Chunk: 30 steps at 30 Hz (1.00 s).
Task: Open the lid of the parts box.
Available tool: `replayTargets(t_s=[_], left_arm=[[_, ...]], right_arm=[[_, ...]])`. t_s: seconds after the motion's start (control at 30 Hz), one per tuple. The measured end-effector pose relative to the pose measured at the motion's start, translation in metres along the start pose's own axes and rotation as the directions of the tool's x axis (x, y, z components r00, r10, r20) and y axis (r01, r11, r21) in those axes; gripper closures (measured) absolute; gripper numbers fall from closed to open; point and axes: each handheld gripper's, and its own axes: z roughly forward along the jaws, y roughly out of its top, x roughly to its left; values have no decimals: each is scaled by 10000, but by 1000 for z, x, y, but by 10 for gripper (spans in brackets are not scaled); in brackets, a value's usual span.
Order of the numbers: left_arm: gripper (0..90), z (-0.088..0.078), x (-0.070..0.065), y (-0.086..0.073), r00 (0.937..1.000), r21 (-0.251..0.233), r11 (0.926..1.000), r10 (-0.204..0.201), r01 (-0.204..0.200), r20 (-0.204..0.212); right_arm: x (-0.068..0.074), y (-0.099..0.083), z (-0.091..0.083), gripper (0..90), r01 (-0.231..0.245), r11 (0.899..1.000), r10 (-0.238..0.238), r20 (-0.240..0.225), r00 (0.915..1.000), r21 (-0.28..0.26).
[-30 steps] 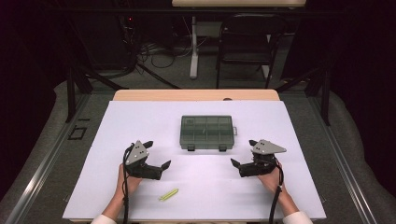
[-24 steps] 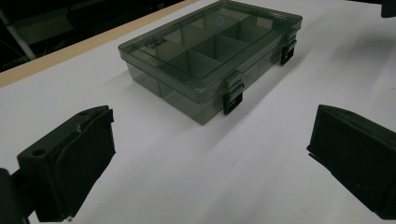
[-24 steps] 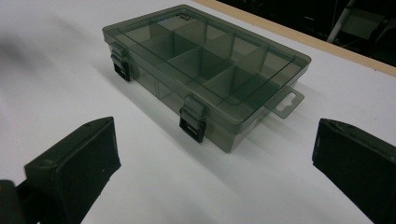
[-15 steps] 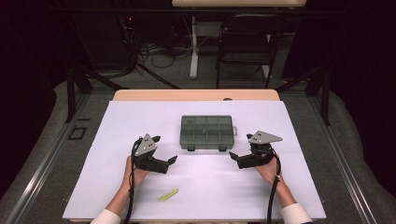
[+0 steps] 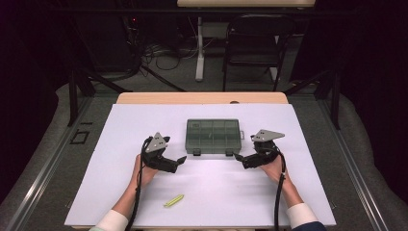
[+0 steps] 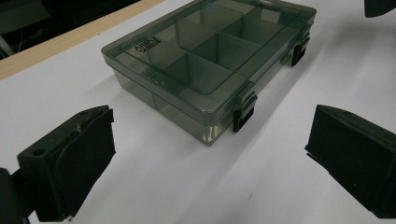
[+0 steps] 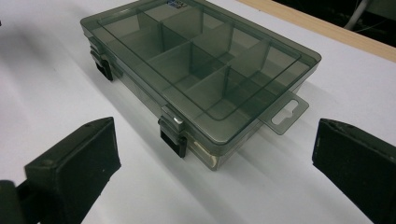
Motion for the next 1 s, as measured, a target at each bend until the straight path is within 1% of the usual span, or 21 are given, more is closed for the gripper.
replayTargets(t_s=[0.03,0.07,0.1,0.27,0.33,0.37,0.4,0.43,0.5,0.53,0.6,0.63,0.67,0.7,0.73,0.77,0.8,0.83,0.9,0.93,1.0], left_arm=[[5,4,1,0,10000,93,10000,-24,24,39],[11,4,1,0,10000,93,10000,-24,24,39],[18,8,2,1,10000,216,9998,8,-10,82],[50,15,5,2,9999,360,9993,46,-50,126],[84,18,7,3,9998,412,9992,4,-12,205],[84,20,8,3,9999,483,9988,27,-35,162],[96,21,9,3,9998,465,9989,35,-43,186],[130,24,11,3,9997,565,9984,54,-68,249],[137,26,12,4,9996,609,9981,29,-46,287],[153,29,14,4,9994,675,9977,9,-32,344],[158,31,14,5,9992,690,9976,-6,-21,395],[167,32,14,4,9989,738,9973,15,-50,472],[185,33,14,4,9988,806,9967,96,-134,473],[185,34,14,4,9987,847,9963,122,-164,494],[197,35,14,4,9985,883,9960,114,-160,528],[223,37,14,3,9984,931,9954,157,-208,542],[235,37,14,3,9984,931,9954,157,-208,542],[235,38,14,3,9983,960,9951,172,-225,557],[265,39,13,3,9981,952,9952,176,-232,596],[295,39,13,3,9979,955,9951,211,-270,620],[306,40,12,3,9981,1024,9943,234,-292,571]], right_arm=[[-1,0,1,0,-11,10000,11,-20,10000,39],[-2,0,2,0,-28,9999,29,-62,10000,99],[-2,0,3,3,-5,9999,6,-60,10000,165],[-7,0,7,30,-33,9994,41,-235,9997,349],[-9,-1,10,74,-47,9991,59,-279,9996,425],[-9,-1,10,74,-47,9991,59,-279,9996,425],[-10,-1,11,99,-1,9988,14,-268,9996,496],[-10,-1,13,136,125,9982,-110,-255,9996,580],[-10,-1,14,142,134,9979,-115,-300,9995,628],[-10,-1,15,163,297,9967,-277,-280,9992,760],[-10,-1,16,177,350,9963,-325,-318,9990,787],[-9,-1,16,192,415,9957,-391,-301,9988,834],[-10,-1,16,233,401,9953,-372,-344,9987,884],[-10,-1,16,233,401,9953,-372,-344,9987,884],[-11,-1,16,251,405,9953,-377,-326,9988,885],[-13,-1,16,292,376,9954,-348,-330,9988,881],[-13,-1,16,292,376,9954,-348,-330,9988,881],[-14,-1,17,306,360,9953,-329,-359,9988,899],[-15,-2,17,343,389,9951,-353,-412,9985,906],[-14,-2,19,372,448,9940,-405,-455,9981,999],[-14,-2,19,385,467,9937,-419,-492,9979,1014]])
